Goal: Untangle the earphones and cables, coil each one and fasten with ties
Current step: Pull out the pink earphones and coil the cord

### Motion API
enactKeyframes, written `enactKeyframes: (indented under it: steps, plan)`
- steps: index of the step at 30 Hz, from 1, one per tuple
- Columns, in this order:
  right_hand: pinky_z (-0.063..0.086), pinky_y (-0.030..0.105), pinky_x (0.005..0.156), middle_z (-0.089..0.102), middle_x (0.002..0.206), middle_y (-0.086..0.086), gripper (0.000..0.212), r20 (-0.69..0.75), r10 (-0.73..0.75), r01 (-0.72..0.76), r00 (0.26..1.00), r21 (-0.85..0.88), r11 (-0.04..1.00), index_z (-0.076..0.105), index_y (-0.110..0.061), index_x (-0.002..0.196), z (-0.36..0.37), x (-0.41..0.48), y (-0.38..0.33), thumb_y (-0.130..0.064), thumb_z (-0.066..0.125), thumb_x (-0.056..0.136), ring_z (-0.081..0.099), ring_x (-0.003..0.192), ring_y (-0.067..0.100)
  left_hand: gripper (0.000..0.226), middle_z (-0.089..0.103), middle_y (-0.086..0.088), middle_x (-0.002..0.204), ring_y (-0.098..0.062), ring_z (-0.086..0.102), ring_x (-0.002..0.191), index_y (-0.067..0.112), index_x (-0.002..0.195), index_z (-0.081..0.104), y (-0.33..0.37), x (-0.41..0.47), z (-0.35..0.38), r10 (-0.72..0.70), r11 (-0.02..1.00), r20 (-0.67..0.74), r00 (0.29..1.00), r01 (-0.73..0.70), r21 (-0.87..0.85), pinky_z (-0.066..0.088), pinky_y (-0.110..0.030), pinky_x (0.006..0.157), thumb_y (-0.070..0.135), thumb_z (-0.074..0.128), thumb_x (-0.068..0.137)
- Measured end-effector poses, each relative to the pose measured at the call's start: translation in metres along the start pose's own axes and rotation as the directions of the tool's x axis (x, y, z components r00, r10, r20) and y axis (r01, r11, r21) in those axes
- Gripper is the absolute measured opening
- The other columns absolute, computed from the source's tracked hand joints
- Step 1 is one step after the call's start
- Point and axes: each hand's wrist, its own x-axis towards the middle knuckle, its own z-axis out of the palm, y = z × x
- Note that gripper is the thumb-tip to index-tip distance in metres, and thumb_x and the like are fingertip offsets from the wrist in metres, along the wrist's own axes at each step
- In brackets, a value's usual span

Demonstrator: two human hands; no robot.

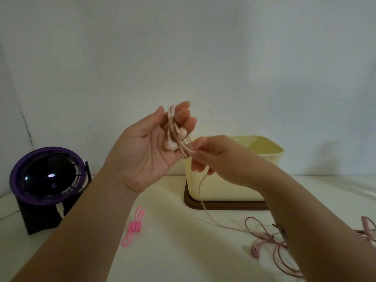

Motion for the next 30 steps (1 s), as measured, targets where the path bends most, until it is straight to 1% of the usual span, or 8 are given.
enactKeyframes:
  steps: [2,6,10,13,19,21,27,30]
  plan:
    - [0.046,0.016,0.064,0.063,0.07,-0.011,0.023,0.145,0.039,-0.033,0.989,-0.045,0.998,0.065,-0.023,0.094,0.006,-0.001,-0.001,-0.014,0.045,0.098,0.058,0.067,0.004,0.034,0.07,0.0,0.082,-0.011,0.069,0.077,0.005,0.11,0.06,-0.004,0.002,0.005,0.129,0.986,-0.165,0.978,-0.11,0.123,0.054,-0.046,0.085,0.024,0.035,0.096]
    - [0.038,0.007,0.061,0.061,0.062,-0.012,0.019,0.22,0.046,-0.02,0.974,-0.12,0.993,0.068,-0.02,0.101,0.003,-0.006,-0.01,-0.024,0.05,0.097,0.054,0.058,-0.004,0.033,0.072,0.001,0.083,-0.013,0.07,0.086,0.01,0.11,0.056,-0.006,0.005,-0.002,0.231,0.88,-0.237,0.944,-0.098,0.465,0.054,-0.039,0.085,0.025,0.029,0.101]
    - [0.052,0.019,0.073,0.053,0.053,-0.01,0.022,0.144,0.028,-0.031,0.989,0.02,0.999,0.07,-0.015,0.093,-0.01,-0.011,-0.017,-0.027,0.052,0.096,0.058,0.055,0.003,0.03,0.071,0.006,0.082,-0.008,0.066,0.083,0.018,0.11,0.057,-0.01,0.002,-0.011,0.248,0.53,-0.188,0.95,0.03,0.848,0.049,-0.026,0.079,0.028,0.03,0.102]
    - [0.058,0.035,0.08,0.046,0.046,-0.016,0.029,0.005,0.027,-0.027,1.0,0.045,0.999,0.071,-0.012,0.089,-0.019,-0.012,-0.019,-0.031,0.051,0.095,0.048,0.046,-0.001,0.035,0.069,0.008,0.076,-0.001,0.059,0.069,0.019,0.105,0.062,-0.013,-0.001,-0.012,0.167,0.364,-0.165,0.972,0.095,0.927,0.044,-0.016,0.069,0.031,0.029,0.101]
    - [0.049,0.019,0.059,0.048,0.064,0.01,0.027,-0.328,-0.029,0.053,0.944,0.067,0.996,0.069,-0.02,0.075,-0.025,-0.008,-0.013,-0.042,0.058,0.088,0.047,0.056,0.006,0.036,0.063,0.0,0.066,-0.013,0.065,0.071,0.005,0.106,0.06,-0.008,-0.008,-0.009,-0.11,0.61,-0.108,0.988,0.153,0.778,0.046,-0.043,0.091,0.032,0.039,0.096]
    - [0.047,0.016,0.057,0.043,0.06,0.007,0.028,-0.357,-0.01,0.06,0.934,0.128,0.99,0.066,-0.019,0.072,-0.022,-0.007,-0.01,-0.042,0.06,0.086,0.044,0.054,0.006,0.037,0.06,-0.003,0.065,-0.015,0.064,0.065,0.001,0.104,0.063,-0.006,-0.01,-0.006,-0.178,0.711,-0.06,0.982,0.171,0.682,0.046,-0.05,0.094,0.028,0.039,0.095]
    - [0.048,0.023,0.063,0.04,0.049,-0.014,0.028,-0.235,0.025,0.03,0.972,0.227,0.973,0.066,-0.018,0.076,-0.009,0.0,-0.001,-0.036,0.053,0.092,0.04,0.047,0.0,0.036,0.065,-0.006,0.08,-0.018,0.067,0.082,-0.001,0.114,0.063,0.002,-0.001,-0.006,-0.088,0.996,0.193,0.977,0.088,0.01,0.046,-0.05,0.098,0.02,0.04,0.097]
    - [0.054,0.027,0.065,0.042,0.053,-0.012,0.025,-0.097,-0.005,0.011,0.995,0.067,0.998,0.068,-0.022,0.088,0.002,0.001,-0.002,-0.027,0.046,0.097,0.042,0.047,-0.001,0.034,0.066,-0.002,0.08,-0.014,0.068,0.077,0.002,0.111,0.063,-0.001,0.002,-0.003,0.067,0.998,-0.025,0.997,-0.068,-0.011,0.052,-0.046,0.089,0.022,0.04,0.095]
